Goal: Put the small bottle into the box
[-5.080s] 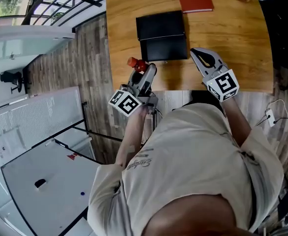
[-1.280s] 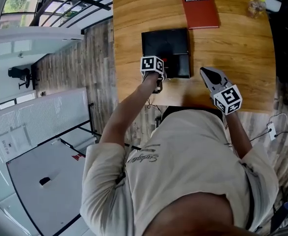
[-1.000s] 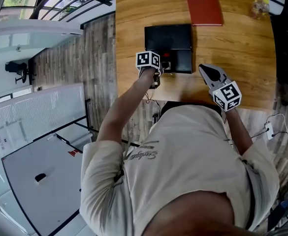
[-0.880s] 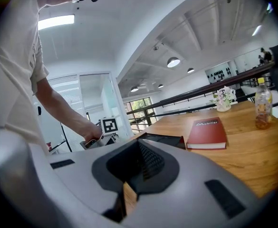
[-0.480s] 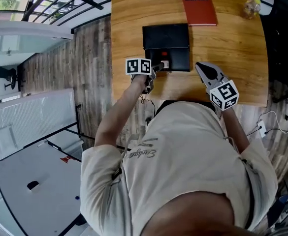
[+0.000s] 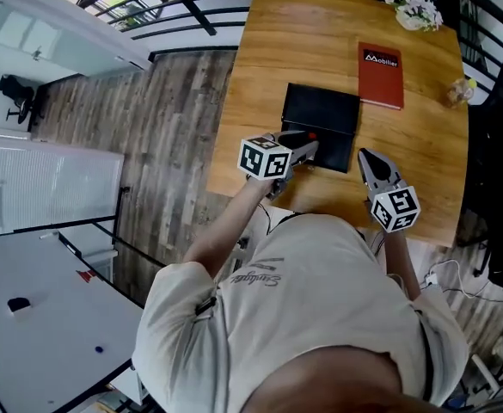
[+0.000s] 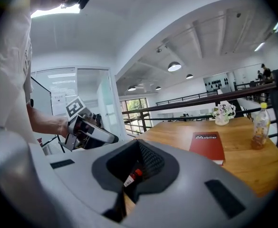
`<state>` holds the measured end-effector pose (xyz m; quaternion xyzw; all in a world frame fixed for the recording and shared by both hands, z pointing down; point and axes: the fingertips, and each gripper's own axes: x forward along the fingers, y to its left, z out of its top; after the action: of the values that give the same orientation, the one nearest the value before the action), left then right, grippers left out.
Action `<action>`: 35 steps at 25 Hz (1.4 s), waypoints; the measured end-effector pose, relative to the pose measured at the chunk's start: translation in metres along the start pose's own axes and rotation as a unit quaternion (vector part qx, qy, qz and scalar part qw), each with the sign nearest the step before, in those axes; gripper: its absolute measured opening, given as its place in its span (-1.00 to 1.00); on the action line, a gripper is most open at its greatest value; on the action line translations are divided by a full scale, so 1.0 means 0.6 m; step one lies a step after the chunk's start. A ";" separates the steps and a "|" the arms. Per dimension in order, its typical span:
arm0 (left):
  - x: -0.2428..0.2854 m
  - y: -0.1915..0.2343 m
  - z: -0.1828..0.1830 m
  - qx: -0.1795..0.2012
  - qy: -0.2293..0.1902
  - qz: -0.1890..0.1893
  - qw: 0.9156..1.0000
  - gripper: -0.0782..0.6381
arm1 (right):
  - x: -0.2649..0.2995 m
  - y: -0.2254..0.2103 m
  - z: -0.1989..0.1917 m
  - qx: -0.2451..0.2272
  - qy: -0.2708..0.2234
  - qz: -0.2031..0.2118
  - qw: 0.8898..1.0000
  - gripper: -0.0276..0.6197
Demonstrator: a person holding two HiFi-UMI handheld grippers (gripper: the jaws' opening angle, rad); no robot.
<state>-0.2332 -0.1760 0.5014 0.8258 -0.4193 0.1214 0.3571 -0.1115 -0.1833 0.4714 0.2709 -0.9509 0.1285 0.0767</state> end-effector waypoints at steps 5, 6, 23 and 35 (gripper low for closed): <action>-0.042 -0.042 0.051 0.079 -0.071 -0.020 0.994 -0.66 | 0.012 0.017 0.054 -0.018 -0.009 0.020 1.000 -0.93; -0.051 -0.052 0.058 0.087 -0.082 -0.027 0.992 -0.67 | 0.011 0.020 0.066 -0.016 -0.015 0.023 1.000 -0.93; -0.161 -0.109 0.191 0.163 -0.195 -0.010 0.967 -0.67 | -0.006 0.040 0.235 -0.117 -0.091 0.019 0.989 -0.93; -0.173 -0.098 0.211 0.156 -0.203 0.003 0.967 -0.67 | -0.038 0.014 0.226 -0.100 -0.099 -0.020 0.990 -0.94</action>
<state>-0.2640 -0.1773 0.3301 0.8776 -0.4611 0.0158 0.1305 -0.1071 -0.2039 0.3353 0.2924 -0.9562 0.0037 0.0118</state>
